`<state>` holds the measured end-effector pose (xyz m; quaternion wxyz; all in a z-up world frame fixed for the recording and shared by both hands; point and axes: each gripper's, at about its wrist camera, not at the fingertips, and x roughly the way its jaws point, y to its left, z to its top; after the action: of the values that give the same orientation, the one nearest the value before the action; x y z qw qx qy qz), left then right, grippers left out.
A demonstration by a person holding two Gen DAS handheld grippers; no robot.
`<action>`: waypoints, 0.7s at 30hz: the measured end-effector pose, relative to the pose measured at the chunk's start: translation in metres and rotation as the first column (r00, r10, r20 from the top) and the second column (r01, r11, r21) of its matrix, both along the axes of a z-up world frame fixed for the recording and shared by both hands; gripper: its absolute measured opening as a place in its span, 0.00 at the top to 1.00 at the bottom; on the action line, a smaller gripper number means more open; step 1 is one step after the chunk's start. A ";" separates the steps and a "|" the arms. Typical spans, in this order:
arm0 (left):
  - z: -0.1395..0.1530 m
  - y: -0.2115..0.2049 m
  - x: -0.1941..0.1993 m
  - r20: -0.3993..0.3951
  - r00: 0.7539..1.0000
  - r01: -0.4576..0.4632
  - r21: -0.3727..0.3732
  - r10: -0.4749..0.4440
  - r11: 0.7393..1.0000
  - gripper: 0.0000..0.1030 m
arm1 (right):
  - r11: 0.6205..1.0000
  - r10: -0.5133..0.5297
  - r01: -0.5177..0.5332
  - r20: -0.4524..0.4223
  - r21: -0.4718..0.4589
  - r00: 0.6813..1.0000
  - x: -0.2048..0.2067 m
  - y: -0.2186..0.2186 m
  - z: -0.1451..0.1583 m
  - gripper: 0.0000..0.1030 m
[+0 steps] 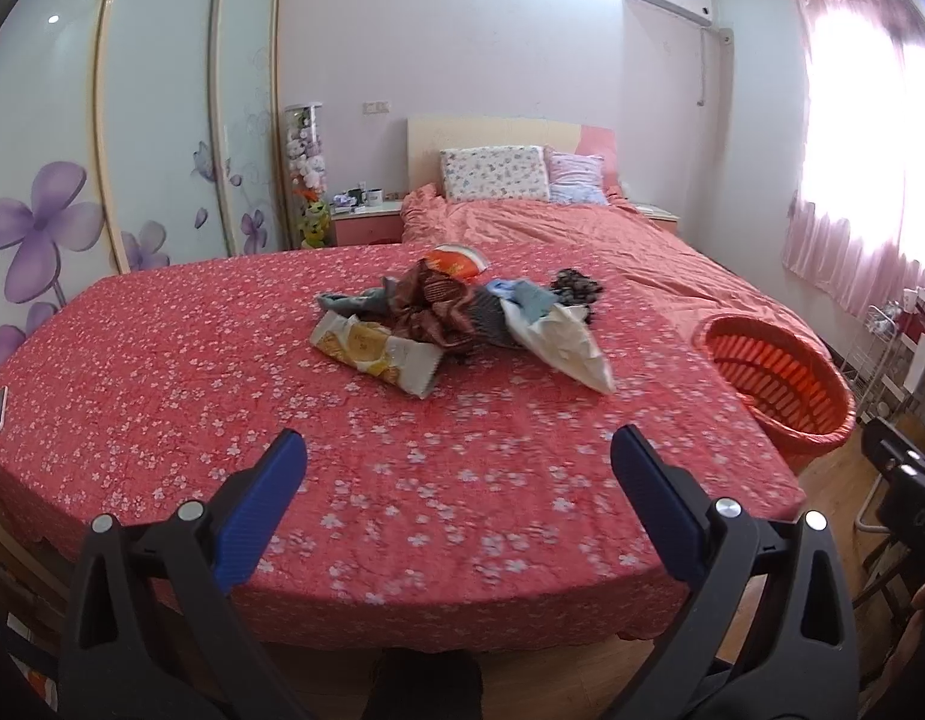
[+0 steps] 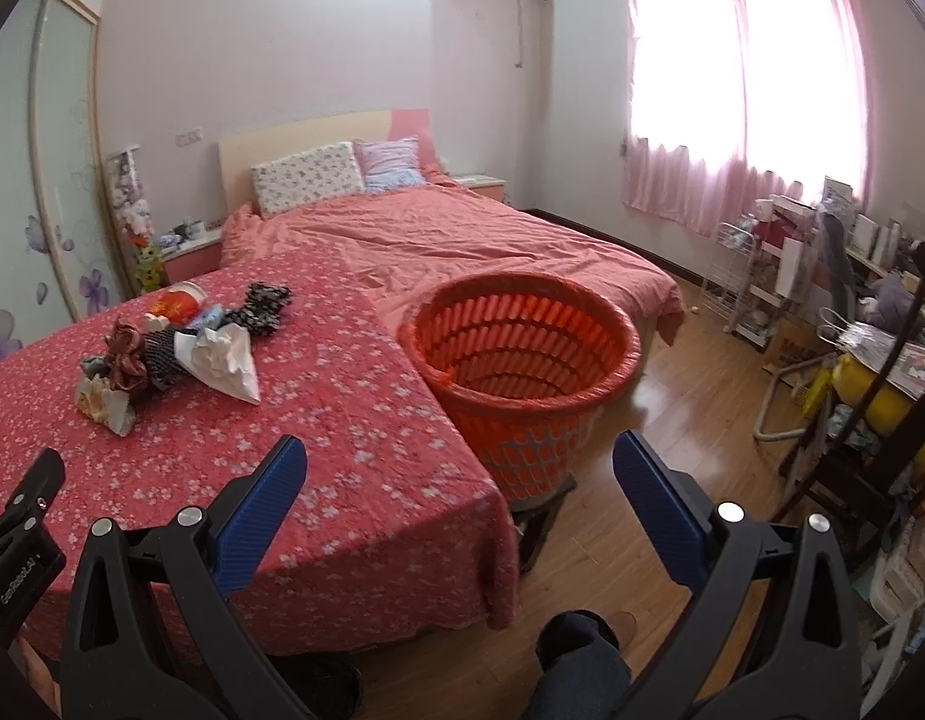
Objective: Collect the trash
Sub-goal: 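Grasp the yellow snack wrapper with the left tool while the right tool grasps the white tissue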
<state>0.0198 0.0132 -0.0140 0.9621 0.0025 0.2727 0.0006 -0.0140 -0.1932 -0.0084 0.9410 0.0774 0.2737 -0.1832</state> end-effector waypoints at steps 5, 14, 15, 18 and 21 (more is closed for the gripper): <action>-0.010 0.031 0.027 -0.040 0.997 -0.071 -0.014 0.070 0.997 0.04 | 0.995 0.099 -0.099 -0.017 0.015 0.995 0.028 0.005 -0.006 0.02; -0.021 0.090 0.100 -0.072 0.989 -0.134 -0.012 0.133 0.991 0.06 | 0.962 0.269 -0.267 -0.023 0.064 0.963 0.092 0.035 -0.011 0.05; -0.022 0.092 0.107 -0.079 0.988 -0.134 -0.009 0.133 0.991 0.07 | 0.955 0.293 -0.291 -0.024 0.061 0.956 0.101 0.041 -0.011 0.07; -0.028 0.099 0.132 -0.125 0.984 -0.132 -0.021 0.128 0.991 0.07 | 0.934 0.356 -0.353 -0.041 0.058 0.934 0.130 0.057 -0.018 0.10; -0.036 0.105 0.158 -0.183 0.976 -0.130 -0.067 0.116 0.989 0.08 | 0.910 0.413 -0.408 -0.087 0.076 0.906 0.160 0.073 -0.029 0.15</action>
<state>0.1778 0.1185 -0.0495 0.9312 -0.0520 0.3574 0.0491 0.1460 -0.1204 -0.0373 0.9410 0.0350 0.3360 0.0227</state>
